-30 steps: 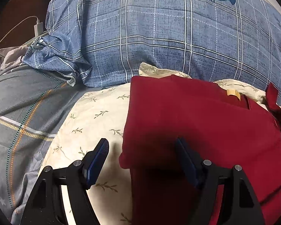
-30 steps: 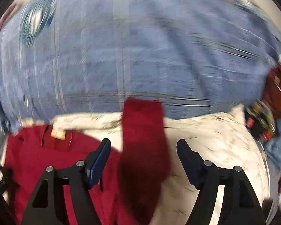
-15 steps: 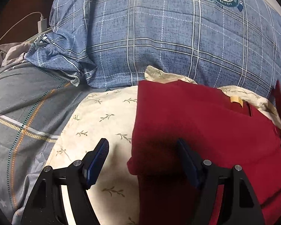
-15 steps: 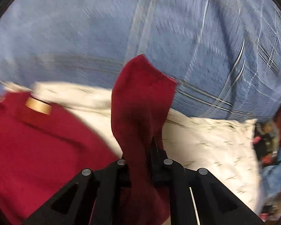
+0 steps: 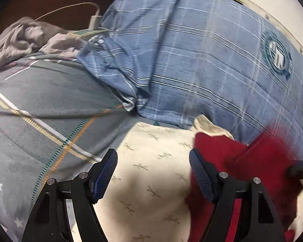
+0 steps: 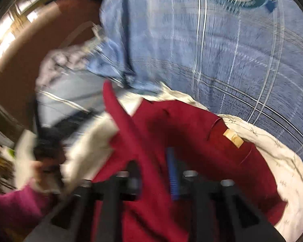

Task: Fold small clothes
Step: 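Fold the held sleeve across the sweater body and open the right gripper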

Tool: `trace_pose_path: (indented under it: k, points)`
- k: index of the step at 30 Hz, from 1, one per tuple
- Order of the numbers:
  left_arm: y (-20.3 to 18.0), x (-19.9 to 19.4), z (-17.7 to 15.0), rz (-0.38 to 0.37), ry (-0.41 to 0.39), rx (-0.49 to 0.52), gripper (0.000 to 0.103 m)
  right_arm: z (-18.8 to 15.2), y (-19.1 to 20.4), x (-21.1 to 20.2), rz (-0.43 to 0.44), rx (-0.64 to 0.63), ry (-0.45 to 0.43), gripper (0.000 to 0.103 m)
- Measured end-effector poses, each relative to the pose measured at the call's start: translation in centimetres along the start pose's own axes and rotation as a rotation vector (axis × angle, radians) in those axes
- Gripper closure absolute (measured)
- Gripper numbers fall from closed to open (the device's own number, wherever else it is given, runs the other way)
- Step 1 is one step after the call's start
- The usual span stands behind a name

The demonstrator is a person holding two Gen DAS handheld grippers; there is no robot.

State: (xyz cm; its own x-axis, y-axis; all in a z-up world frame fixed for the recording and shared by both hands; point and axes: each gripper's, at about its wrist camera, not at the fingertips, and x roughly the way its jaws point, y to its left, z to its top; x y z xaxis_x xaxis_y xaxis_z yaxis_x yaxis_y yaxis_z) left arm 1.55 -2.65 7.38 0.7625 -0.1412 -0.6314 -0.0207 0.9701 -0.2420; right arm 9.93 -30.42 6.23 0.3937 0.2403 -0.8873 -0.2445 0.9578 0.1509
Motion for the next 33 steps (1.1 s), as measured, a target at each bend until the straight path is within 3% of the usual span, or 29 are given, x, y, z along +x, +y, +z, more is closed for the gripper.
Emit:
trace_pose_path:
  k: [2, 6, 11, 17, 20, 21, 22, 23, 26, 29, 32, 33]
  points:
    - [0.3, 0.1, 0.0, -0.018, 0.010, -0.013, 0.030, -0.2, -0.9, 0.7, -0.079, 0.047, -0.030, 0.041]
    - [-0.9, 0.2, 0.0, -0.089, 0.010, 0.039, 0.030, -3.4, -2.5, -1.3, -0.056, 0.139, -0.078, 0.041]
    - [-3.2, 0.5, -0.8, -0.102, 0.000, 0.158, 0.030, -8.9, -1.8, -3.8, -0.104, 0.051, -0.097, 0.040]
    - [-4.7, 2.6, -1.2, -0.157, 0.072, 0.146, 0.030, -14.3, -3.4, -2.2, -0.292, 0.016, -0.026, 0.041]
    - [-5.4, 3.7, -1.5, -0.127, 0.082, 0.183, 0.030, -16.0, -5.0, -2.4, -0.391, 0.011, -0.039, 0.043]
    - [-5.5, 3.9, -1.5, -0.120, 0.086, 0.192, 0.030, -16.4, -5.4, -2.4, -0.414, 0.001, -0.031, 0.052]
    - [-5.7, 4.1, -1.5, -0.118, 0.089, 0.195, 0.030, -16.7, -5.7, -2.4, -0.418, -0.001, -0.013, 0.082]
    - [-5.8, 4.2, -1.5, -0.120, 0.091, 0.193, 0.030, -16.9, -6.0, -2.6, -0.410, 0.011, -0.005, 0.095]
    - [-5.9, 4.2, -1.5, -0.125, 0.089, 0.190, 0.030, -17.7, -6.7, -4.7, -0.359, 0.078, -0.069, 0.095]
    - [-6.1, 4.3, -1.6, -0.130, 0.088, 0.198, 0.030, -18.8, -7.6, -4.9, -0.337, 0.113, -0.065, 0.094]
    - [-6.1, 4.0, -1.9, -0.135, 0.095, 0.204, 0.030, -19.2, -7.6, -6.1, -0.230, 0.146, -0.066, 0.065]
    - [-6.0, 3.8, -1.8, -0.139, 0.092, 0.202, 0.030, -19.2, -7.7, -7.3, -0.162, 0.183, -0.090, 0.047]
